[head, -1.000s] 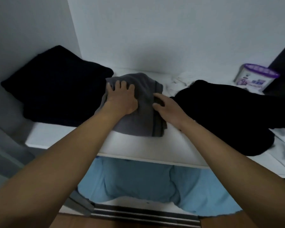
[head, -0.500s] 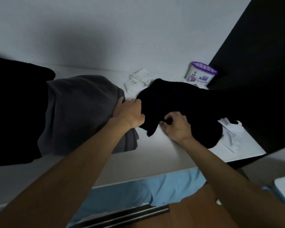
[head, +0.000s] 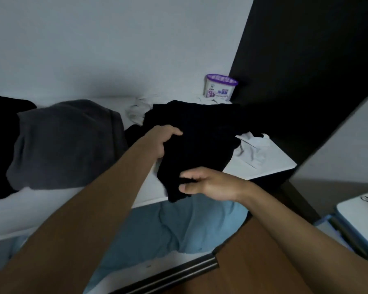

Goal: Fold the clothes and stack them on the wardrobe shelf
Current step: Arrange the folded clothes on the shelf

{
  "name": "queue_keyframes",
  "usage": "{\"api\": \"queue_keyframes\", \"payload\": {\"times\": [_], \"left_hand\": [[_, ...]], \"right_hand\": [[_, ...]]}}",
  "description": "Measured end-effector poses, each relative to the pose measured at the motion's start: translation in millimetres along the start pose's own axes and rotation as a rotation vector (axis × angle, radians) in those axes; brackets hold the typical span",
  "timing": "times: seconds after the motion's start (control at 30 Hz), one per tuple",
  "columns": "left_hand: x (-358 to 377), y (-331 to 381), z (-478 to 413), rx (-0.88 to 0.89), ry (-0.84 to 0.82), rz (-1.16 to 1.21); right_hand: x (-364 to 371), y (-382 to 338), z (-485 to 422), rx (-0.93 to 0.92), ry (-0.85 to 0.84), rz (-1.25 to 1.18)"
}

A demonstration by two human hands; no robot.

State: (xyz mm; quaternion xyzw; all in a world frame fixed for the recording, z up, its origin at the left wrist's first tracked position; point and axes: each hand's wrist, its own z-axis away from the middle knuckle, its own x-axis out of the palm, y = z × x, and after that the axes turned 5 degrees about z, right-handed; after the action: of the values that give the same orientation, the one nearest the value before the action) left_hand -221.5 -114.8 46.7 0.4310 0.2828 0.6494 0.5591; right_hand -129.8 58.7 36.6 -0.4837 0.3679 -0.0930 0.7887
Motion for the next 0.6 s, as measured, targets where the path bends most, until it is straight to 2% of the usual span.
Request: {"api": "queue_keyframes", "payload": {"times": [0.07,0.17,0.23,0.3,0.37,0.4,0.47,0.53,0.6], "left_hand": [[27.1,-10.8,8.8,0.108,0.072,0.024],[60.3,-24.2,34.8,0.334,0.050,-0.038],[75.7,-42.9,63.9,0.446,-0.085,-0.203],[85.4,-68.7,92.0,0.477,-0.252,-0.432],[89.2,-95.4,111.9,0.396,-0.419,-0.695],[86.6,-108.3,118.5,0.333,-0.473,-0.744],[73.0,-133.0,130.8,0.195,-0.490,-0.588],[54.6,-155.8,138.8,0.115,-0.366,-0.232],[43.7,-169.3,144.5,0.118,-0.225,0.153]], "right_hand": [[-4.7,16.2,24.8,0.045,0.107,-0.039],[-31.2,41.7,57.6,0.207,0.337,-0.403],[-50.8,55.1,69.7,0.304,0.324,-0.652],[-60.1,55.6,73.7,0.276,0.288,-0.855],[-58.1,47.2,71.8,0.224,0.353,-0.984],[-53.9,42.0,70.2,0.205,0.417,-1.008],[-42.0,39.7,72.3,0.135,0.500,-1.029],[-29.7,44.7,84.4,0.080,0.464,-1.053],[-17.1,53.0,107.2,0.062,0.417,-0.951]]}}
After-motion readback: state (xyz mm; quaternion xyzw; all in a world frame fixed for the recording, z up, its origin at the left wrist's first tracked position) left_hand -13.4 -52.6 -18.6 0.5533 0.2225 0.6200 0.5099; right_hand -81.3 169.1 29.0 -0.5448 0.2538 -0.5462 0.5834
